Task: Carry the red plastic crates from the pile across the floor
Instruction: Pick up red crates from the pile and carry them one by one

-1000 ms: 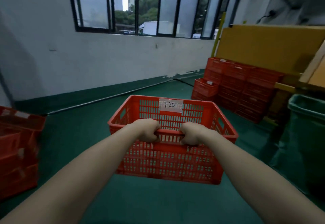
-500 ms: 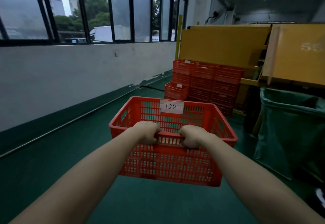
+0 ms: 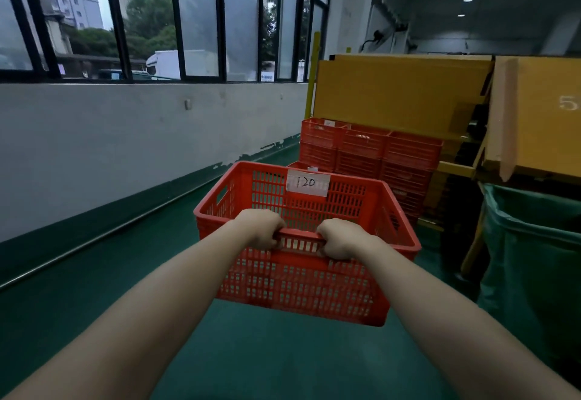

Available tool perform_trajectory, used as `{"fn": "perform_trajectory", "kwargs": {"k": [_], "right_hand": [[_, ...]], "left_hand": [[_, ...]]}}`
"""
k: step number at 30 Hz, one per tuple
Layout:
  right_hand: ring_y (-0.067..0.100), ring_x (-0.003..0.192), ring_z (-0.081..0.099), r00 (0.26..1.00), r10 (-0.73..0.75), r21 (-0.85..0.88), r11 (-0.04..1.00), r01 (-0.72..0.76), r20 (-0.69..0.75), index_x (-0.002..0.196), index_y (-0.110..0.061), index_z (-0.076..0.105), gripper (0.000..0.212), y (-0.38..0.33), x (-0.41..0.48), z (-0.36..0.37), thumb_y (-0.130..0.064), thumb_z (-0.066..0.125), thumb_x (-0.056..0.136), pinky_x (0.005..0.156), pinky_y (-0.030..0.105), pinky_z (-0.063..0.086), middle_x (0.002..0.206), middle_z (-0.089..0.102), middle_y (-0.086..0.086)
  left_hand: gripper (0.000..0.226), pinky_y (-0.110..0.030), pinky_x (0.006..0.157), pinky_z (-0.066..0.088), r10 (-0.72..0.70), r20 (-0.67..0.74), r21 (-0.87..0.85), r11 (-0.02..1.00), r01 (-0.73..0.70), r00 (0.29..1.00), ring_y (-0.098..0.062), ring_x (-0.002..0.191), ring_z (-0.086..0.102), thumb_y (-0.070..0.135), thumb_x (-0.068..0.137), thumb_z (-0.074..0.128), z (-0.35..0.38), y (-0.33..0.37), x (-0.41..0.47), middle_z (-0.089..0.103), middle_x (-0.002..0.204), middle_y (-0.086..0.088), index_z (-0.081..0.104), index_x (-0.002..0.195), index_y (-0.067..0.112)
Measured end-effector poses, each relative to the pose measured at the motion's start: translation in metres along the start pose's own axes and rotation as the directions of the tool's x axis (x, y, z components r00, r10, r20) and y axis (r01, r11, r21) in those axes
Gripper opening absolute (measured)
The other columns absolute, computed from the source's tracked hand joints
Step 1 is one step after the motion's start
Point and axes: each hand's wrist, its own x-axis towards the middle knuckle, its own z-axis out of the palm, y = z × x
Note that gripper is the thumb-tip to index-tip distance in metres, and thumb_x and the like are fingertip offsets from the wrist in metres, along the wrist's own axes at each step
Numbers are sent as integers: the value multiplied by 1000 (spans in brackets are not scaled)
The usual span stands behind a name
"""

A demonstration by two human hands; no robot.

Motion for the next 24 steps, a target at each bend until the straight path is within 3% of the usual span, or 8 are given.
{"fn": "perform_trajectory", "kwargs": {"k": [9, 21, 24], "right_hand": [[23, 91, 61, 999, 27, -5, 1000, -27, 25, 93, -19, 63, 8, 51, 184, -20, -24, 64, 87, 79, 37, 54, 99, 65, 1], [21, 90, 62, 990, 140, 61, 988, -140, 6, 95, -19, 65, 10, 78, 493, -58, -25, 66, 87, 80, 40, 55, 98, 66, 0], [22, 91, 62, 986, 165, 50, 985, -164, -4, 96, -18, 66, 11, 86, 550, -66, -25, 65, 87, 80, 40, 55, 98, 66, 0]], "left_hand": [[17, -37, 84, 55, 43, -11, -1, 999, -43, 999, -15, 90, 62, 32, 91, 58, -12, -98, 164, 65, 96, 7, 64, 105, 24], [15, -35, 82, 53, 164, -9, 81, 983, -162, 986, -16, 90, 61, 33, 91, 58, -54, -310, 411, 64, 96, 7, 63, 103, 25], [10, -32, 75, 52, 194, -27, 111, 975, -190, 981, -15, 88, 60, 32, 91, 58, -59, -348, 462, 61, 92, 9, 61, 96, 25]]}}
